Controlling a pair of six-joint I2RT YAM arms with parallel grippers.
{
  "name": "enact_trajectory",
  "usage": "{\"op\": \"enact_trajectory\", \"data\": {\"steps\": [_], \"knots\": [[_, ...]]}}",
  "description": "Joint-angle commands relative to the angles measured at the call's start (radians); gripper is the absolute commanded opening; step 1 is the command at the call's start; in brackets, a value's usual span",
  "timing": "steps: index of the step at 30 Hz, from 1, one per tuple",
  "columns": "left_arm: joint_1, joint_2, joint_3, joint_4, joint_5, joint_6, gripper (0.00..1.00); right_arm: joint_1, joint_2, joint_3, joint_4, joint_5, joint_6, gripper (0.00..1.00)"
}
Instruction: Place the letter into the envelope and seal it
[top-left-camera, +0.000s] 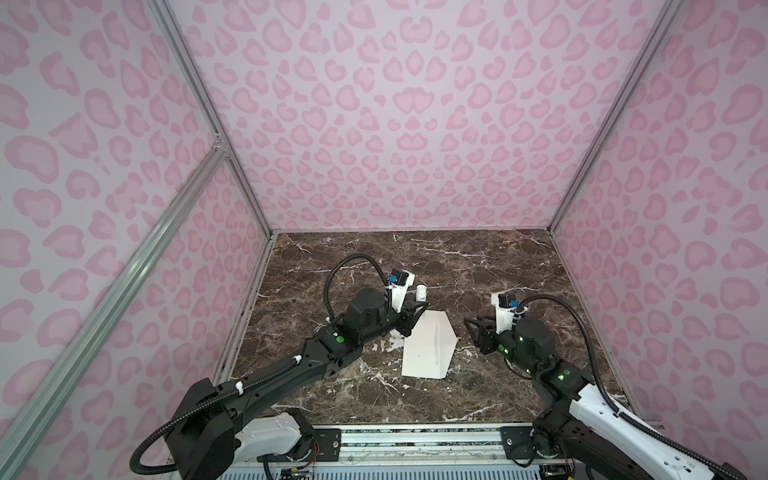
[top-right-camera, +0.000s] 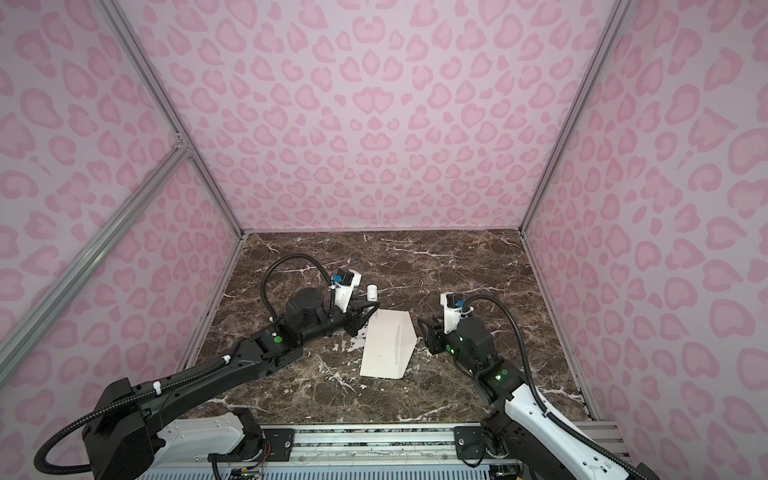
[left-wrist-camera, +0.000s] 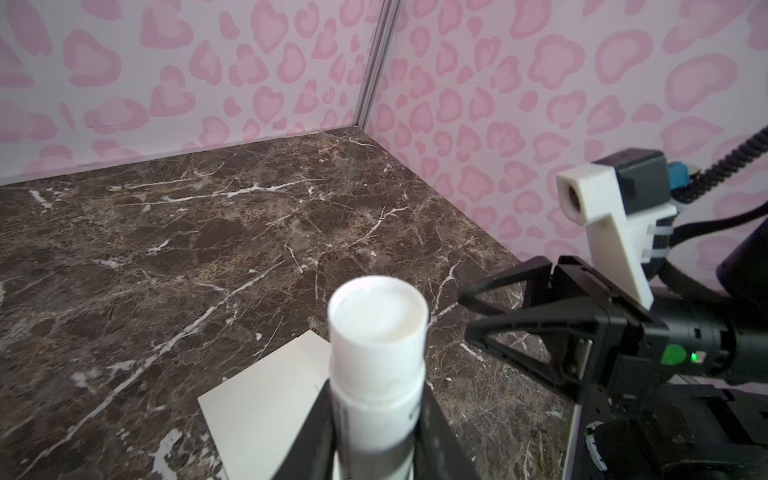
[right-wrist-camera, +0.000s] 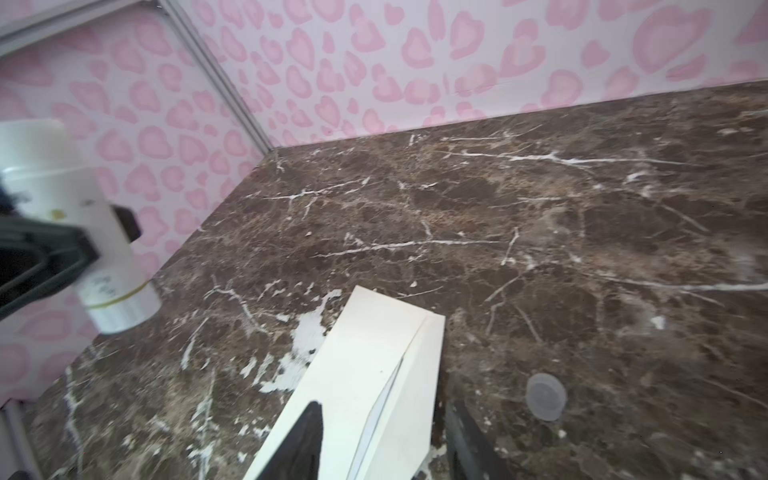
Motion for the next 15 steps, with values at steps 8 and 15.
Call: {"op": "enact_trajectory", "data": {"steps": [8,15], "knots": [[0.027,0.022,-0.013,0.2,0.164,-0.063,0.13,0.096,-0.098,-0.082,0.219,-0.151,0.066,0.5],[0.027,0.038,-0.008,0.219,0.201,-0.071,0.13,0.181,0.019,-0.038,0.299,-0.164,0.038,0.51]]}}
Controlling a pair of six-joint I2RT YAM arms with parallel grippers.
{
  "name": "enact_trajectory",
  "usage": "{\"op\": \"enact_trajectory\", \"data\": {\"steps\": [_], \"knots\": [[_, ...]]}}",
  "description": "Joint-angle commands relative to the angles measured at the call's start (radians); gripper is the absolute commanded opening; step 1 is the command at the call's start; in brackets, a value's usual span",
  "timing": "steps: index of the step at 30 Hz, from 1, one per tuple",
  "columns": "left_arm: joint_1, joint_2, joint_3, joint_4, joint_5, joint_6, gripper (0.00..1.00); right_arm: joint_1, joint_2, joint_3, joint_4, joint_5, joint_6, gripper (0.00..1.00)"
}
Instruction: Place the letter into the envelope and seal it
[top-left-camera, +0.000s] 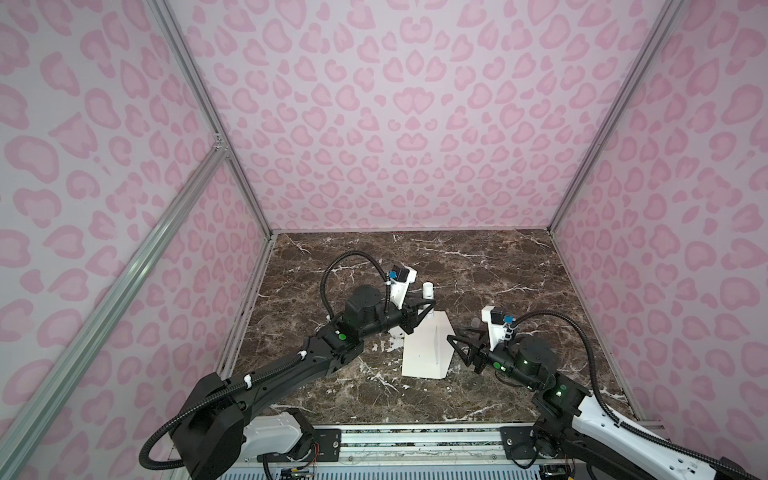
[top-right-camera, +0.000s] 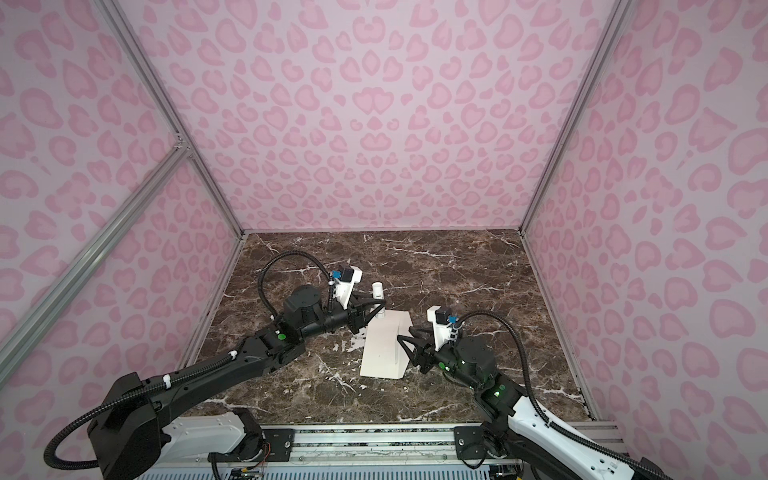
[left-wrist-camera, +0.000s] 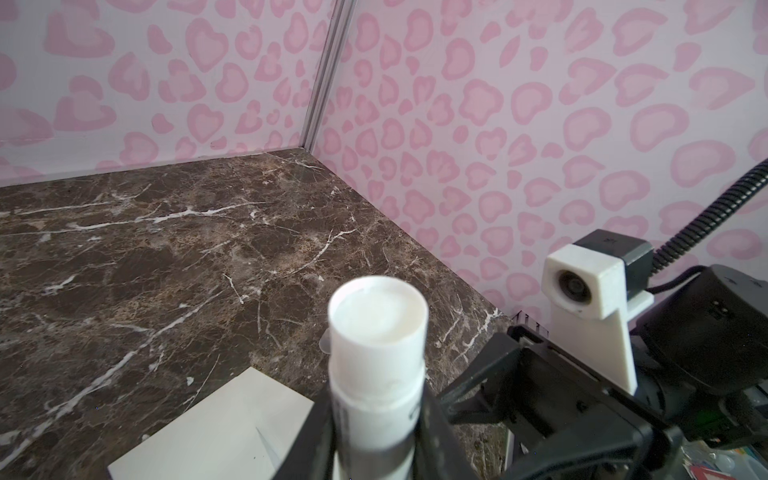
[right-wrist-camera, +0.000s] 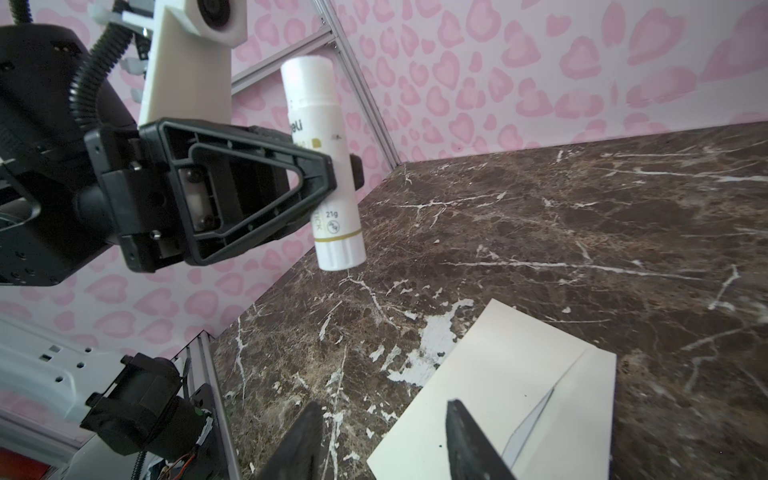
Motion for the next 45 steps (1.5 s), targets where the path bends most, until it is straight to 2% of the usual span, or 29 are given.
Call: {"op": "enact_trajectory", "data": {"steps": [1,10,20,26,31,34,40,45], "knots": [[0.002,0.004,0.003,0.074,0.039,-0.012,0.12,0.026,0.044,0.031,0.083,-0.02,-0.019,0.51],[0.004,-0.006,-0.025,0.111,0.106,-0.042,0.12,0.036,0.142,0.081,0.15,-0.015,-0.049,0.54],[0.005,-0.037,-0.035,0.115,0.153,-0.067,0.12,0.035,0.274,0.148,0.224,-0.089,-0.063,0.51],[0.005,-0.041,-0.045,0.125,0.154,-0.074,0.12,0.035,0.306,0.169,0.24,-0.097,-0.068,0.44],[0.005,-0.036,-0.051,0.134,0.154,-0.078,0.11,0.034,0.322,0.184,0.234,-0.103,-0.069,0.29],[0.006,-0.036,-0.05,0.134,0.152,-0.077,0.11,0.035,0.324,0.187,0.234,-0.099,-0.062,0.23],[0.003,-0.029,-0.053,0.125,0.125,-0.078,0.11,0.037,0.32,0.191,0.23,-0.067,-0.047,0.18],[-0.012,-0.039,-0.067,0.124,0.019,-0.092,0.1,0.061,0.319,0.221,0.17,0.044,-0.075,0.16]]}}
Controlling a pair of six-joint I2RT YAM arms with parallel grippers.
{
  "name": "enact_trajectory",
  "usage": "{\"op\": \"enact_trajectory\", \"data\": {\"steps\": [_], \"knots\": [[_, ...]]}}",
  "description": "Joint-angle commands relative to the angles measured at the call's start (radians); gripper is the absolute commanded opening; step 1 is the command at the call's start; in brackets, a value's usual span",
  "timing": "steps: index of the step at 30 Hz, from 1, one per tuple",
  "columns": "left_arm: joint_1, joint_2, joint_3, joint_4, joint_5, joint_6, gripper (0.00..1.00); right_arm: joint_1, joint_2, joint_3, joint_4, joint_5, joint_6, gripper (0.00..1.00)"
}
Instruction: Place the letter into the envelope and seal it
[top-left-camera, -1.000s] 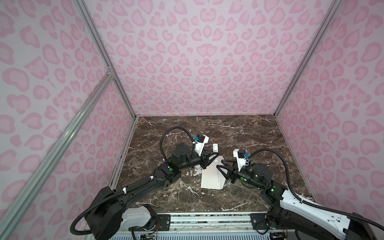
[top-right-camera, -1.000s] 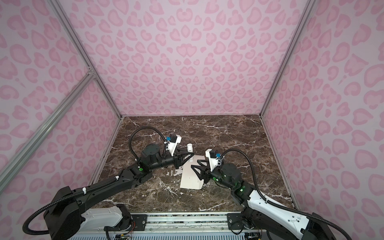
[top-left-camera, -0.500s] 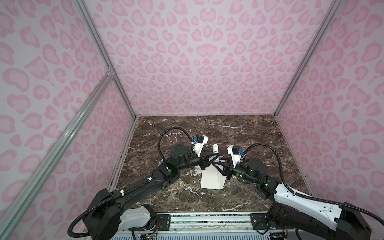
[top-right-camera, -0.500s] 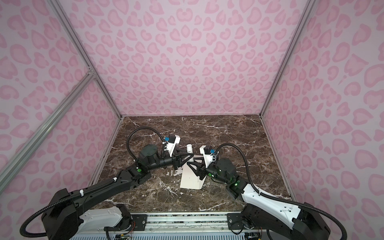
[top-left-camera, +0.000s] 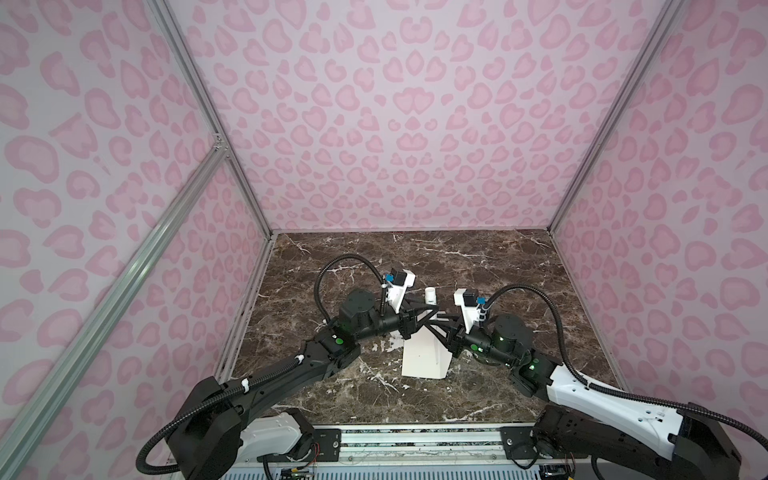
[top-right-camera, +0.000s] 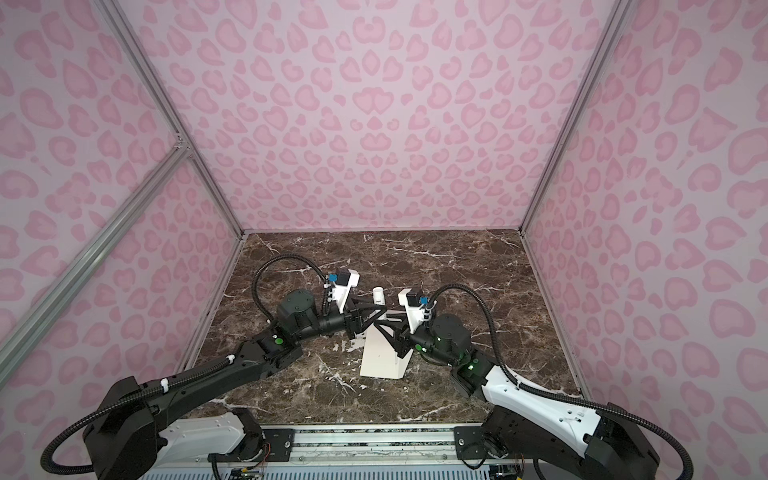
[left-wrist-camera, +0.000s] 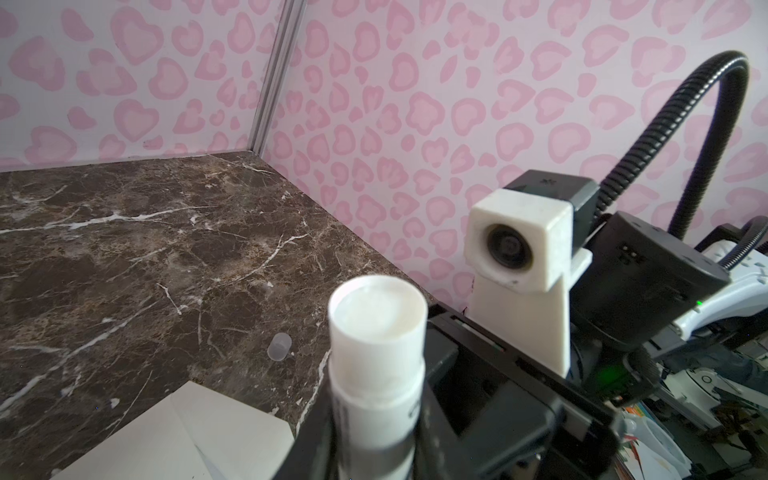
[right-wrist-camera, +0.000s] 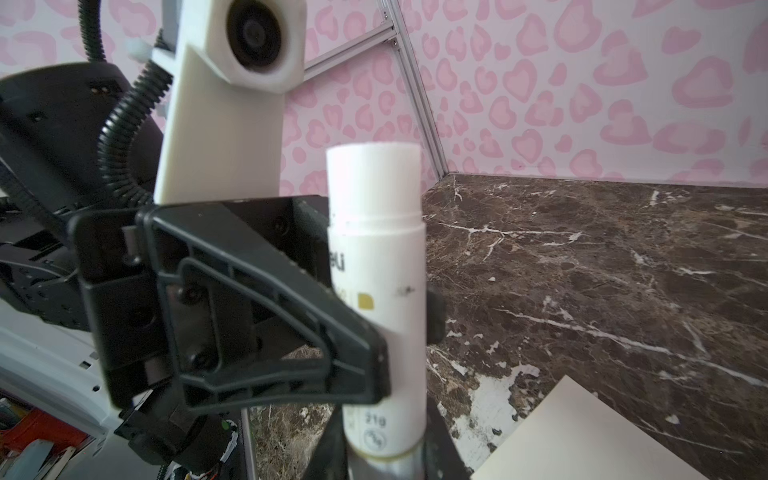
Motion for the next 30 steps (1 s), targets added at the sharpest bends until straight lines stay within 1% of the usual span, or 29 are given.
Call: {"op": "enact_trajectory", "data": {"steps": [1,3,7,9,12,16,18,22,27,30], "knots": [[-0.014,-0.01,-0.013,0.021,-0.106,-0.008,0.09,0.023,-0.001,0.026,-0.003,0.12,-0.037,0.16],[-0.033,-0.014,-0.017,0.02,-0.168,-0.011,0.09,0.041,0.002,0.041,-0.033,0.191,-0.052,0.15],[-0.075,-0.013,-0.015,0.016,-0.281,-0.012,0.08,0.117,0.006,0.062,-0.066,0.409,-0.083,0.14],[-0.091,-0.011,-0.015,0.017,-0.325,-0.016,0.08,0.154,0.015,0.077,-0.076,0.491,-0.104,0.13],[-0.108,-0.003,-0.017,0.029,-0.377,-0.03,0.07,0.221,0.039,0.1,-0.085,0.641,-0.133,0.13],[-0.128,0.005,-0.015,0.034,-0.442,-0.046,0.07,0.291,0.073,0.121,-0.081,0.803,-0.164,0.12],[-0.135,0.009,-0.017,0.04,-0.468,-0.053,0.07,0.325,0.094,0.137,-0.085,0.862,-0.178,0.12],[-0.142,0.014,-0.021,0.047,-0.502,-0.064,0.07,0.365,0.135,0.166,-0.101,0.902,-0.196,0.12],[-0.142,0.004,-0.028,0.046,-0.527,-0.063,0.07,0.372,0.141,0.172,-0.118,0.88,-0.192,0.15],[-0.142,-0.001,-0.024,0.033,-0.532,-0.054,0.07,0.372,0.131,0.166,-0.134,0.875,-0.186,0.16]]}}
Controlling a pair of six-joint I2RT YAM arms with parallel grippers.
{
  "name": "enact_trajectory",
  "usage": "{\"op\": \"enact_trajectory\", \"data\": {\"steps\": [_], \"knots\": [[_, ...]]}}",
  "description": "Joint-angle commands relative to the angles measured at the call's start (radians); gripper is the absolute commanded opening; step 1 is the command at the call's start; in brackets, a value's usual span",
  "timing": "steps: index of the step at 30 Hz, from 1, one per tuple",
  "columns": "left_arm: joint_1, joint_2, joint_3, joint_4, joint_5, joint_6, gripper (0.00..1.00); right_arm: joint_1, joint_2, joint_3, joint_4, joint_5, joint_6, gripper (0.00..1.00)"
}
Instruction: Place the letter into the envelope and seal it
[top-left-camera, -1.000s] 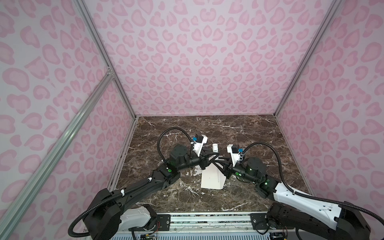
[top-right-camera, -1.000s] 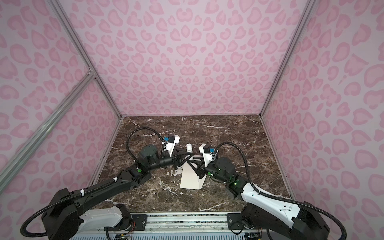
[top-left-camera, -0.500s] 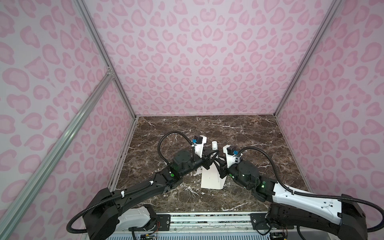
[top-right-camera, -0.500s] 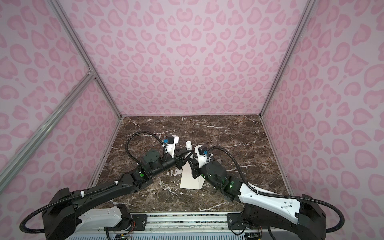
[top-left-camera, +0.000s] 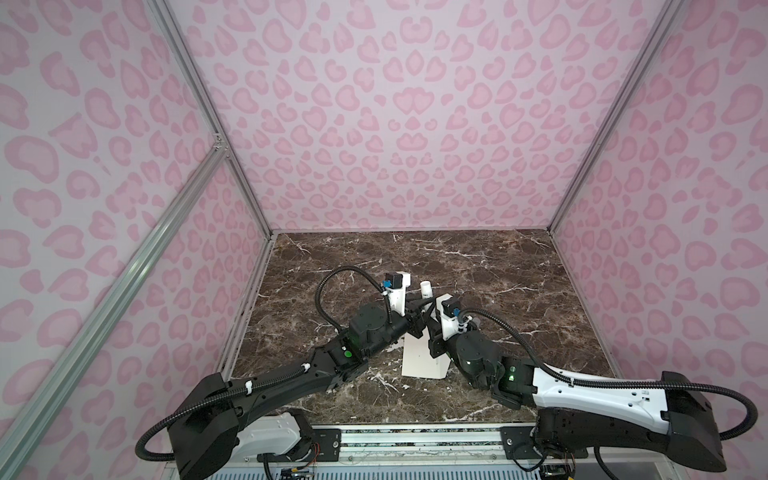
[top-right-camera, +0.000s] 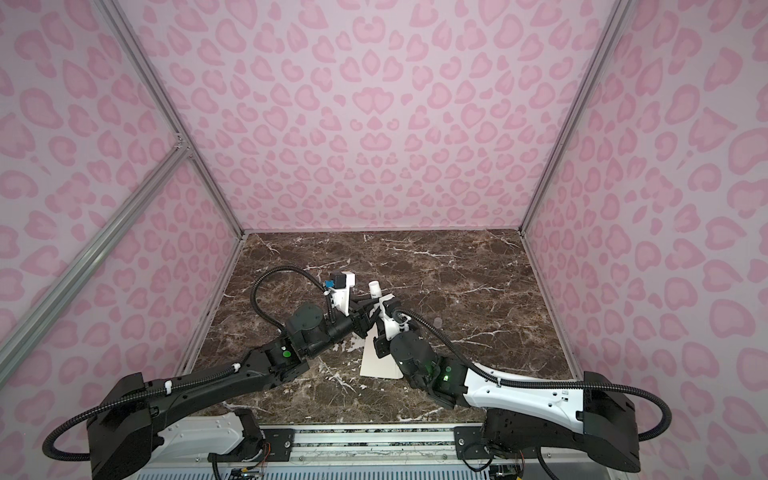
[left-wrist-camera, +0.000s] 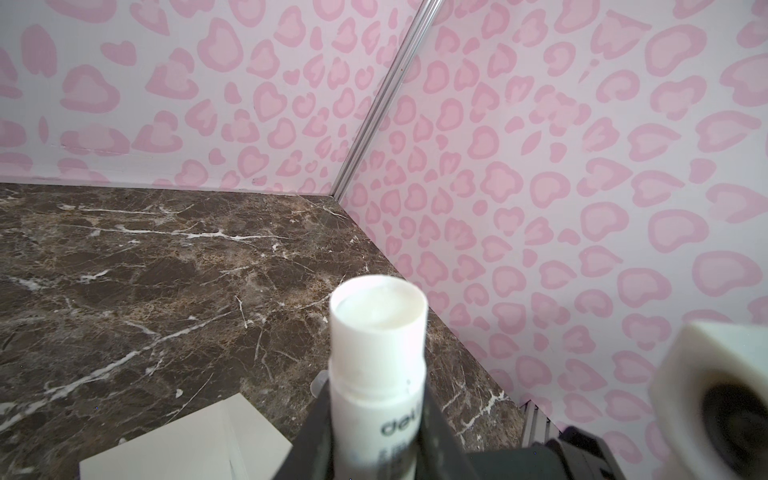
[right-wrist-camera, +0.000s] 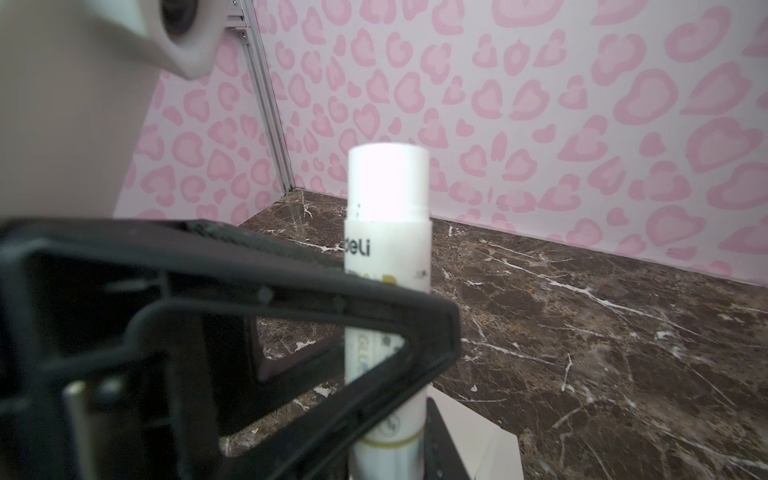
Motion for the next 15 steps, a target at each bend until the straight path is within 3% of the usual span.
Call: {"op": "enact_trajectory", "data": {"steps": [1,4,10,15], "knots": [[0.003,-0.004,0.0,-0.037,-0.071,0.017,0.07,0.004,-0.01,-0.001,0.022,-0.006,-0.02,0.16],[0.003,-0.007,-0.001,-0.037,-0.068,0.024,0.06,0.004,-0.019,-0.008,0.024,-0.04,-0.025,0.17],[0.012,-0.029,0.009,-0.074,-0.072,0.054,0.04,-0.034,-0.058,-0.024,-0.008,-0.202,-0.009,0.36],[0.048,-0.065,-0.001,-0.089,-0.039,0.057,0.04,-0.093,-0.123,-0.067,-0.035,-0.308,0.013,0.42]]}}
